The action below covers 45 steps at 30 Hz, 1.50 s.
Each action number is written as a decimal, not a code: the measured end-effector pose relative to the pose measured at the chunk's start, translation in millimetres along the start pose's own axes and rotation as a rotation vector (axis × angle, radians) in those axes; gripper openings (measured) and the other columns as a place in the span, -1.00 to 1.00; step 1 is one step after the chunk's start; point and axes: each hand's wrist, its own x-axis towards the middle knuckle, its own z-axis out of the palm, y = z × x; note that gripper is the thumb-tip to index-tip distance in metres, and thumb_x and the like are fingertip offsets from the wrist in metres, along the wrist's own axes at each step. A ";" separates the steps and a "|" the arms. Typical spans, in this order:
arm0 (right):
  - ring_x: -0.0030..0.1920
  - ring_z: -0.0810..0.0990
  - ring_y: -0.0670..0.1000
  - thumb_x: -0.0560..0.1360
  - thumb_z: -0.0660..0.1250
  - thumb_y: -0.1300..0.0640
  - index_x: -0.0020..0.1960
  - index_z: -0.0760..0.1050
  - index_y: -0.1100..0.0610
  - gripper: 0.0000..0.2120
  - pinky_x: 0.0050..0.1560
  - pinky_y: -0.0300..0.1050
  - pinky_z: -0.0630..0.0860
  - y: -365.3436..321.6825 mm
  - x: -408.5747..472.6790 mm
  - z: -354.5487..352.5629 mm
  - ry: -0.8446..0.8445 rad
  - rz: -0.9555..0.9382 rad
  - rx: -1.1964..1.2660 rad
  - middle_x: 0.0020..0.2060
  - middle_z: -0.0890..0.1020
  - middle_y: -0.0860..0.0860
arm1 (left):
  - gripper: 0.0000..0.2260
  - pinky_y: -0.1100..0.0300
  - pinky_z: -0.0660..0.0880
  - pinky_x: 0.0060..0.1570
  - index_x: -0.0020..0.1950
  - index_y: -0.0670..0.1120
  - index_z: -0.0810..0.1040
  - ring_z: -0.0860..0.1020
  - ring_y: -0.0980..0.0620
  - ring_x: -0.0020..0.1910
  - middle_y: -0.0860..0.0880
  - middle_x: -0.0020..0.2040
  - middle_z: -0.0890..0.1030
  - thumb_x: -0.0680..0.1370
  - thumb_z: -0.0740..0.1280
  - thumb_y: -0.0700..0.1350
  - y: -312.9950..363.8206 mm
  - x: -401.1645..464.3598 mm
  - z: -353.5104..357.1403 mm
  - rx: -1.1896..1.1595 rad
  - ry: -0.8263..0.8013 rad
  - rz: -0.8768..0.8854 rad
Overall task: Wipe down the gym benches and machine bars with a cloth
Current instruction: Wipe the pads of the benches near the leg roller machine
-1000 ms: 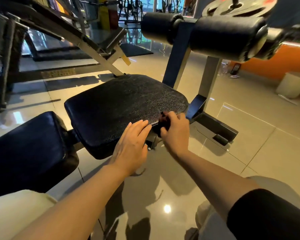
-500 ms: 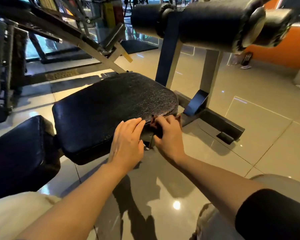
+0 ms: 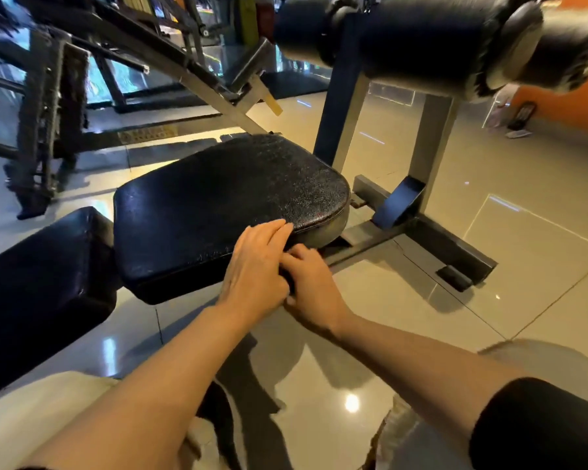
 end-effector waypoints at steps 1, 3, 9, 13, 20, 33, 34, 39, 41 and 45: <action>-0.11 0.44 0.13 0.29 0.36 0.16 0.03 0.56 0.14 -0.70 -0.12 -0.02 0.37 0.9 -2.9 -1.2 -0.026 0.004 -0.008 -0.11 0.48 0.08 | -0.37 -0.01 0.08 0.48 0.42 -0.19 0.41 0.33 -0.07 0.41 -0.12 0.40 0.43 0.34 0.37 -0.35 7.1 2.9 1.9 -0.011 -0.002 0.008; -0.08 0.46 0.15 0.34 0.39 0.21 0.02 0.57 0.17 -0.76 -0.12 -0.07 0.32 10.2 6.2 -18.4 0.111 0.135 -0.020 -0.12 0.48 0.09 | -0.42 0.00 0.07 0.47 0.41 -0.20 0.41 0.35 -0.08 0.40 -0.13 0.38 0.45 0.37 0.35 -0.35 19.0 5.5 6.7 -0.040 0.025 -0.004; 0.15 0.40 0.15 0.43 0.30 0.32 0.15 0.53 0.15 -0.70 0.19 -0.03 0.43 32.0 34.2 -77.0 0.504 0.534 0.024 0.12 0.43 0.13 | -0.44 -0.05 0.17 0.48 0.45 -0.20 0.35 0.31 -0.08 0.42 -0.13 0.41 0.40 0.45 0.36 -0.29 37.2 14.0 7.9 -0.097 0.078 -0.040; 0.22 0.37 0.19 0.45 0.34 0.28 0.20 0.51 0.11 -0.67 0.20 -0.14 0.29 34.8 20.4 -40.5 0.317 0.480 0.055 0.25 0.40 0.11 | -0.47 0.01 0.14 0.49 0.47 -0.18 0.32 0.26 -0.03 0.46 -0.12 0.45 0.36 0.50 0.32 -0.29 45.4 24.8 14.9 -0.107 0.107 -0.081; 0.02 0.45 0.13 0.43 0.27 0.36 -0.05 0.47 0.11 -0.81 -0.05 -0.18 0.27 40.1 24.2 -49.1 0.418 0.464 0.175 -0.04 0.52 0.08 | -0.49 -0.06 0.22 0.46 0.41 -0.20 0.41 0.34 -0.07 0.41 -0.14 0.39 0.44 0.45 0.31 -0.36 42.6 30.8 29.6 -0.051 0.106 -0.123; 0.00 0.38 0.07 0.37 0.31 0.41 -0.05 0.47 0.18 -0.78 -0.09 -0.32 0.12 59.3 28.1 -49.2 0.386 0.291 0.084 -0.03 0.51 0.11 | -0.48 -0.02 0.09 0.46 0.38 -0.20 0.43 0.38 -0.09 0.38 -0.15 0.34 0.47 0.42 0.39 -0.35 50.1 34.4 39.3 0.029 0.146 -0.172; 0.02 0.37 0.07 0.37 0.32 0.41 -0.03 0.49 0.20 -0.78 -0.06 -0.33 0.13 58.6 27.5 -48.9 0.368 0.264 0.069 -0.01 0.51 0.11 | -0.47 -0.03 0.09 0.46 0.39 -0.19 0.43 0.37 -0.08 0.38 -0.14 0.34 0.47 0.42 0.39 -0.34 50.3 34.6 40.5 0.037 0.144 -0.177; 0.11 0.38 0.07 0.41 0.34 0.36 0.07 0.49 0.18 -0.75 0.00 -0.27 0.19 75.4 33.6 -56.4 0.227 0.228 0.074 0.07 0.49 0.06 | -0.45 -0.06 0.14 0.47 0.39 -0.18 0.42 0.36 -0.07 0.37 -0.12 0.34 0.46 0.40 0.41 -0.31 50.7 37.0 44.8 0.061 0.145 -0.184; 0.09 0.38 0.06 0.43 0.32 0.35 0.05 0.45 0.16 -0.77 -0.05 -0.27 0.18 77.5 36.8 -59.3 0.207 0.248 0.091 0.05 0.47 0.05 | -0.44 -0.06 0.15 0.47 0.40 -0.17 0.41 0.36 -0.06 0.37 -0.11 0.34 0.46 0.40 0.41 -0.30 50.4 37.2 44.9 0.068 0.143 -0.188; 0.11 0.37 0.09 0.42 0.36 0.31 0.07 0.45 0.16 -0.75 0.02 -0.21 0.26 74.2 28.7 -58.9 0.218 0.113 -0.005 0.06 0.49 0.07 | -0.43 -0.04 0.09 0.49 0.40 -0.16 0.41 0.35 -0.05 0.37 -0.10 0.34 0.45 0.39 0.42 -0.29 50.9 36.6 44.4 0.076 0.139 -0.183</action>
